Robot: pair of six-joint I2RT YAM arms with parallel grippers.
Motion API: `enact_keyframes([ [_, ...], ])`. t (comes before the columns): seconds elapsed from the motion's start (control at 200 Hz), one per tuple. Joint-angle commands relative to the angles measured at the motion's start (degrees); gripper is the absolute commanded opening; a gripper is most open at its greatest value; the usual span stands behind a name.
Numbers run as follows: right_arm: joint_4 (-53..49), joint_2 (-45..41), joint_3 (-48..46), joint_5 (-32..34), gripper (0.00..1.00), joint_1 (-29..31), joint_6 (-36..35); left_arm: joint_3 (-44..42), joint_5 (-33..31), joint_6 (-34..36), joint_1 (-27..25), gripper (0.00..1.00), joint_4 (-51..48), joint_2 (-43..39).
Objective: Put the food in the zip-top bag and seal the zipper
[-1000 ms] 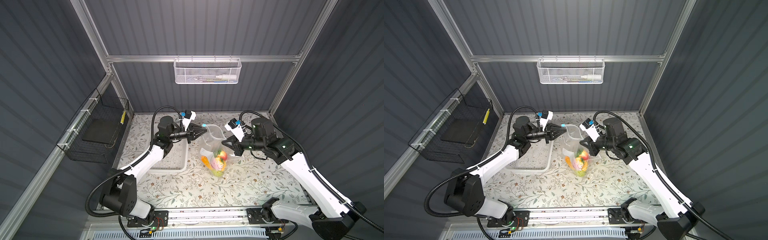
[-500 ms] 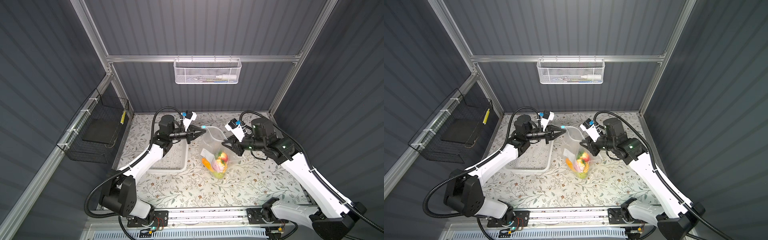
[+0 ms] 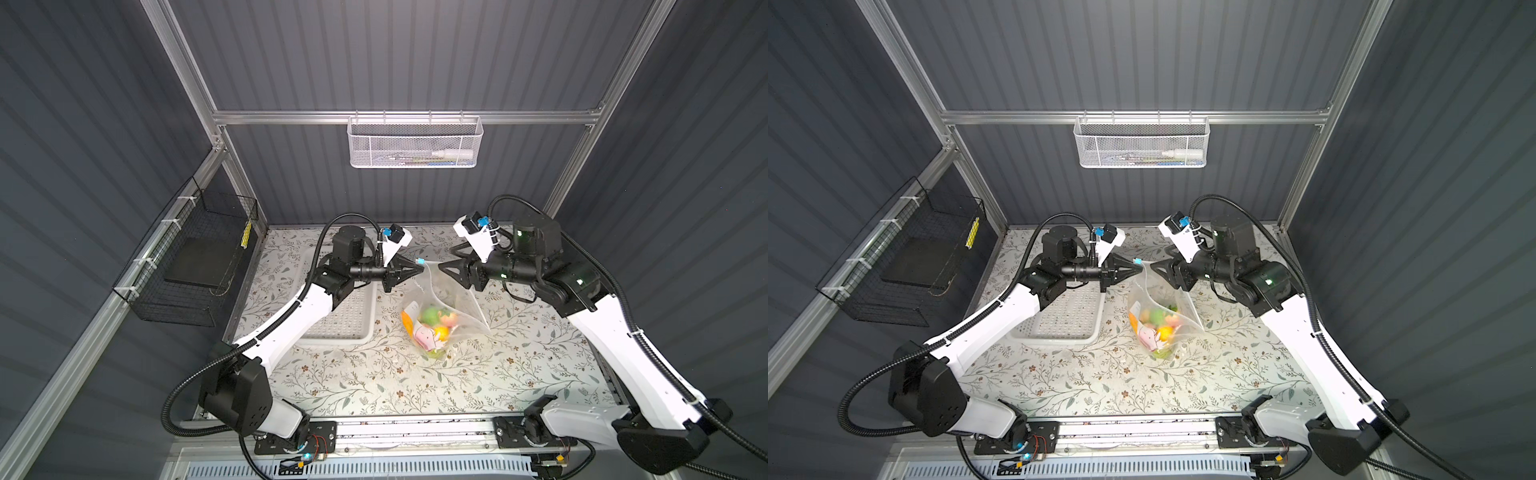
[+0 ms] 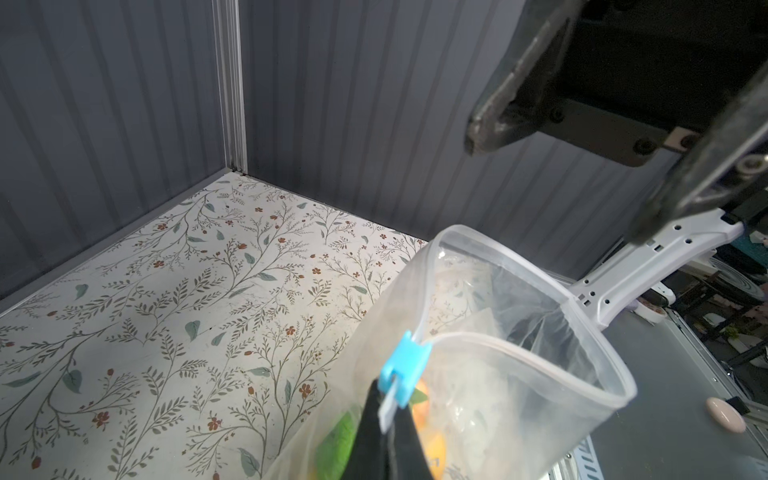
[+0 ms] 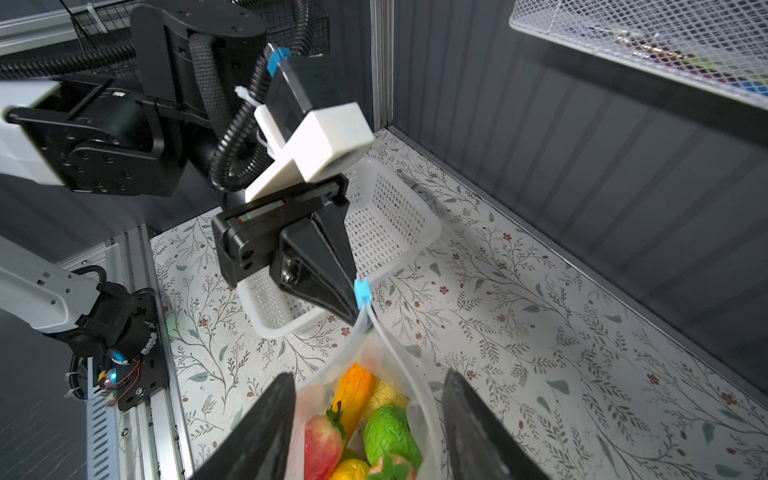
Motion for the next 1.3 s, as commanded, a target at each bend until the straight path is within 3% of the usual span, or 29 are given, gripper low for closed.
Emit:
enact_keyframes([
  [0.0, 0.22, 3.78, 3.80, -0.01, 0.55, 1.78, -2.22, 2.48, -1.46, 2.88, -1.40, 0.00, -3.73, 0.00],
  [0.28, -2.20, 9.13, 7.87, 0.69, 0.36, 4.08, -5.22, 2.31, -1.62, 2.42, -1.54, 0.00, -4.05, -0.51],
  [0.815, -2.15, 8.06, 2.38, 0.20, 0.29, 4.11, -5.51, 2.62, -2.25, 2.78, -1.54, 0.00, -4.41, -0.88],
  [1.296, -2.44, 7.18, 0.36, 0.49, 0.13, 3.73, -4.98, 1.49, -3.57, 2.73, -1.54, 0.00, -3.38, -2.04],
])
